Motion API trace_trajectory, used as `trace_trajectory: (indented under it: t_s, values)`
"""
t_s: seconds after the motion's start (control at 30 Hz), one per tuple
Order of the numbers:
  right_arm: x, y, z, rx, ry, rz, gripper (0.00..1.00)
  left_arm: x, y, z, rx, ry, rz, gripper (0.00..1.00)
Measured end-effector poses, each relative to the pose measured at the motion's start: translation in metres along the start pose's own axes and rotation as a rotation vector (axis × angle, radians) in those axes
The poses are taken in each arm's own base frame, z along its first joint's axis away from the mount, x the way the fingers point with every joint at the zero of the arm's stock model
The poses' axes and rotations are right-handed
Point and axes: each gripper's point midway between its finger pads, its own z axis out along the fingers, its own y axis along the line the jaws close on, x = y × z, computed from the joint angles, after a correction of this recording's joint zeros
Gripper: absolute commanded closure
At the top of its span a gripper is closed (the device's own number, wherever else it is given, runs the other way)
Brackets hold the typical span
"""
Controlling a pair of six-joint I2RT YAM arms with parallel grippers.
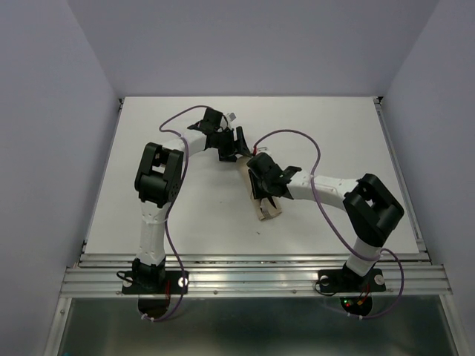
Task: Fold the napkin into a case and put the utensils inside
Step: Place the smaller rectangle folded napkin at the center of the board.
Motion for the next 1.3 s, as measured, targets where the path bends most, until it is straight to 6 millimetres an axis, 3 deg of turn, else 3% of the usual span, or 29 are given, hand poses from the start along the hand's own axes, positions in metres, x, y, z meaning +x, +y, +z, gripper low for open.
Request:
trace_trajectory:
  t_s: [0.33, 0.47, 0.73, 1.1, 1.3]
  values:
    - [0.014, -0.001, 0.002, -0.016, 0.024, 0.002, 0.66, 0.0, 0.0, 0.0, 0.0, 0.0, 0.0, 0.22]
    - [0.018, -0.002, 0.003, -0.019, 0.031, 0.005, 0.83, 0.0, 0.0, 0.0, 0.0, 0.0, 0.0, 0.22]
    - [0.016, -0.006, 0.002, -0.003, 0.015, 0.001, 0.95, 0.0, 0.0, 0.0, 0.0, 0.0, -0.001, 0.22]
    - [-0.008, -0.006, 0.004, 0.017, -0.034, -0.062, 0.96, 0.0, 0.0, 0.0, 0.0, 0.001, 0.0, 0.22]
    - [-0.006, -0.007, 0.017, 0.033, -0.014, -0.102, 0.92, 0.0, 0.0, 0.0, 0.0, 0.001, 0.0, 0.22]
